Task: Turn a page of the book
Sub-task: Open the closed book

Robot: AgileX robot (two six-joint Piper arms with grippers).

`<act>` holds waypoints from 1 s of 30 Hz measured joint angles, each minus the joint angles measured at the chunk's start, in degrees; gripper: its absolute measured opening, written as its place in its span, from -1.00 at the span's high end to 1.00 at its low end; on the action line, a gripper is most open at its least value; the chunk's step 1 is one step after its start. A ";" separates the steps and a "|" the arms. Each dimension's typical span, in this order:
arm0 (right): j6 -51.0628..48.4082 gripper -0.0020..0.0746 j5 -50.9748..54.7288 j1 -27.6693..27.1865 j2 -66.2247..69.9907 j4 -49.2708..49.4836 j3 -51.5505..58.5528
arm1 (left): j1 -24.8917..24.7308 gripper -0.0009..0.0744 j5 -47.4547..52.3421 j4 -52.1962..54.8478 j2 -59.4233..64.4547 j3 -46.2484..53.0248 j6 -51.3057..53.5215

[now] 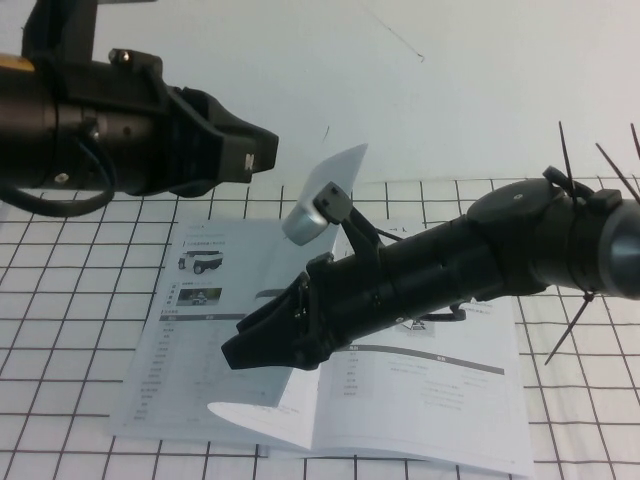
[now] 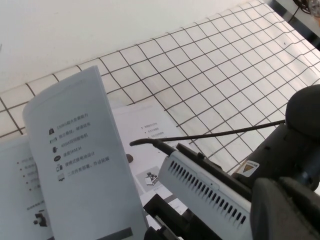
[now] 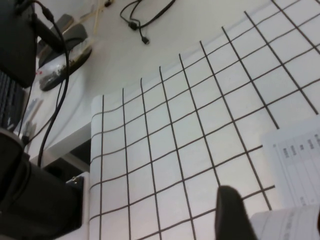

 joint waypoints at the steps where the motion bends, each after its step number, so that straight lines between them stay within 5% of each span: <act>1: 0.12 0.02 0.21 0.00 0.00 -0.58 -0.30 | 0.00 0.98 0.00 0.26 -0.26 0.00 -0.32; 14: -2.91 0.02 -1.54 0.49 0.00 -2.12 -0.95 | 0.00 0.98 -7.90 3.71 3.49 -2.69 -1.17; 30: -3.81 0.02 -2.38 2.96 5.98 -2.72 -0.95 | -0.10 0.98 2.56 4.62 35.28 -28.61 7.15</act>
